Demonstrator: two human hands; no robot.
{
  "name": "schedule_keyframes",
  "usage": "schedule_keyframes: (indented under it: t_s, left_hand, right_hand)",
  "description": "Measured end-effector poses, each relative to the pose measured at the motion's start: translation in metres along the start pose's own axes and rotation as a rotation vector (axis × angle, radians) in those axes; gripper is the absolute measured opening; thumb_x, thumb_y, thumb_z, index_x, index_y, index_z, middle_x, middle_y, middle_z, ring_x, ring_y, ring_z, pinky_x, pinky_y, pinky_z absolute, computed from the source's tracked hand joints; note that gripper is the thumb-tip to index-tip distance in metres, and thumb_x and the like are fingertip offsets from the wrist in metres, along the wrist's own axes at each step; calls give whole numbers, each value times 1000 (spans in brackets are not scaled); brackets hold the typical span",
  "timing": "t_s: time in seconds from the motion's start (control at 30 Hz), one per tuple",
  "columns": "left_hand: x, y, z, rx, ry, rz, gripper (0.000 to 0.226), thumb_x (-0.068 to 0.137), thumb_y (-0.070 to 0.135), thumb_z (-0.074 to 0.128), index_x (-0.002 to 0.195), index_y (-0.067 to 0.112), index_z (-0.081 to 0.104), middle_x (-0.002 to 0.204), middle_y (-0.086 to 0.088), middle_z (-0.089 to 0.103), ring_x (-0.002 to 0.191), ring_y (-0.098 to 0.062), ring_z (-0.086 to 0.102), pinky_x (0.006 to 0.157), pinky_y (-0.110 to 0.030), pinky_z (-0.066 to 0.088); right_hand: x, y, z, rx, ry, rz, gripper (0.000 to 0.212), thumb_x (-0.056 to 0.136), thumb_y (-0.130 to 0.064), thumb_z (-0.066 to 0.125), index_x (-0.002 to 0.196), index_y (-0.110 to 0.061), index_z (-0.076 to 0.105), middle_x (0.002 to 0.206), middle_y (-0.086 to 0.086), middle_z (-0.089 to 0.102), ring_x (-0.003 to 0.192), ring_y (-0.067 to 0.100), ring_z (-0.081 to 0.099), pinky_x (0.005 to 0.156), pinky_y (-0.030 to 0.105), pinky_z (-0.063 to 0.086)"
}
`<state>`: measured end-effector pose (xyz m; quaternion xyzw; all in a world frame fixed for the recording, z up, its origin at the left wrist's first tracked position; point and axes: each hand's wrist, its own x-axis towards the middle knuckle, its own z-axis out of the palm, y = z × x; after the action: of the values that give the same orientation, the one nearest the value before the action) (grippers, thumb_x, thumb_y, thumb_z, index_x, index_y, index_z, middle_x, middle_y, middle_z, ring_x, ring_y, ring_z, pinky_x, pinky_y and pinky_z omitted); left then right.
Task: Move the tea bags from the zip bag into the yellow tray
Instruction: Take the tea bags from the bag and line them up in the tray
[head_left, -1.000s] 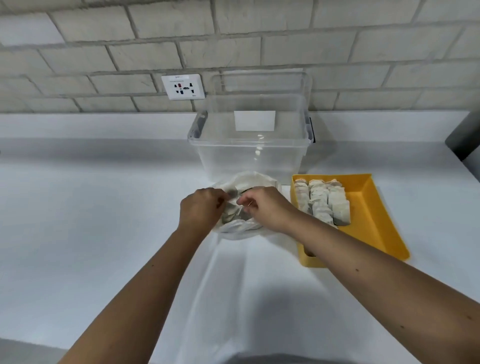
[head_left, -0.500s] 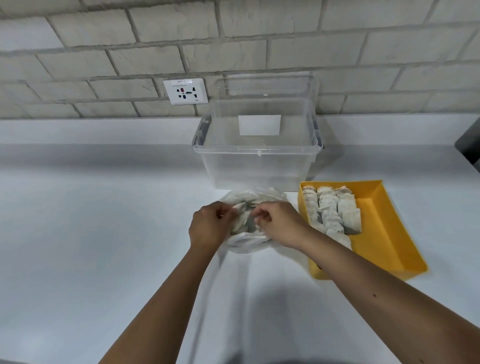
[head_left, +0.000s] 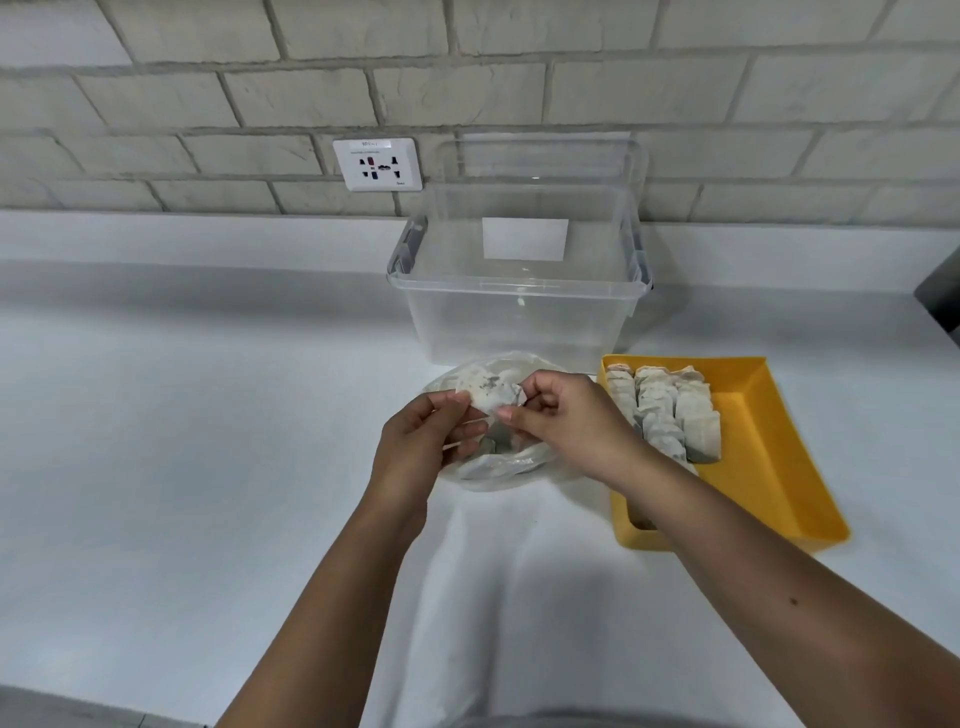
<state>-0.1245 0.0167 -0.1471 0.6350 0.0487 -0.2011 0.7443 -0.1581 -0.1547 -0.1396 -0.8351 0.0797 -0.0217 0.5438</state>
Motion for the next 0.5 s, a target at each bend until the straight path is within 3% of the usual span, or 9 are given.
schedule_keyframes:
  t_s: [0.1, 0.27, 0.37, 0.5]
  left_hand:
    - [-4, 2, -5, 95, -58, 9, 17, 93, 13, 64, 109, 6, 69, 101, -9, 77, 91, -20, 71, 77, -25, 58]
    - [-1, 3, -6, 241, -112, 94, 35, 81, 21, 81, 114, 28, 71, 111, -7, 73, 97, -21, 72, 89, -35, 57]
    - [1, 6, -6, 405, -120, 188, 25, 83, 28, 80, 106, 34, 74, 99, 1, 76, 91, -18, 72, 83, -31, 54]
    - [8, 16, -11, 536, -64, 290, 19, 85, 32, 77, 103, 30, 75, 94, 13, 76, 90, -5, 70, 80, -20, 52]
  right_hand:
    - [1, -12, -10, -205, 24, -73, 22, 86, -27, 72, 77, -12, 60, 72, 4, 69, 72, 22, 67, 69, 33, 51]
    - [6, -35, -28, -523, -63, -92, 14, 78, -33, 80, 83, -22, 74, 74, -10, 68, 72, 5, 63, 66, 22, 48]
    - [13, -40, -29, -559, -52, -116, 15, 73, -39, 82, 79, -27, 75, 72, -11, 68, 72, 6, 63, 67, 28, 53]
    - [23, -49, -19, -712, -60, -240, 12, 84, -35, 72, 92, -27, 75, 93, -7, 68, 90, 14, 60, 77, 34, 51]
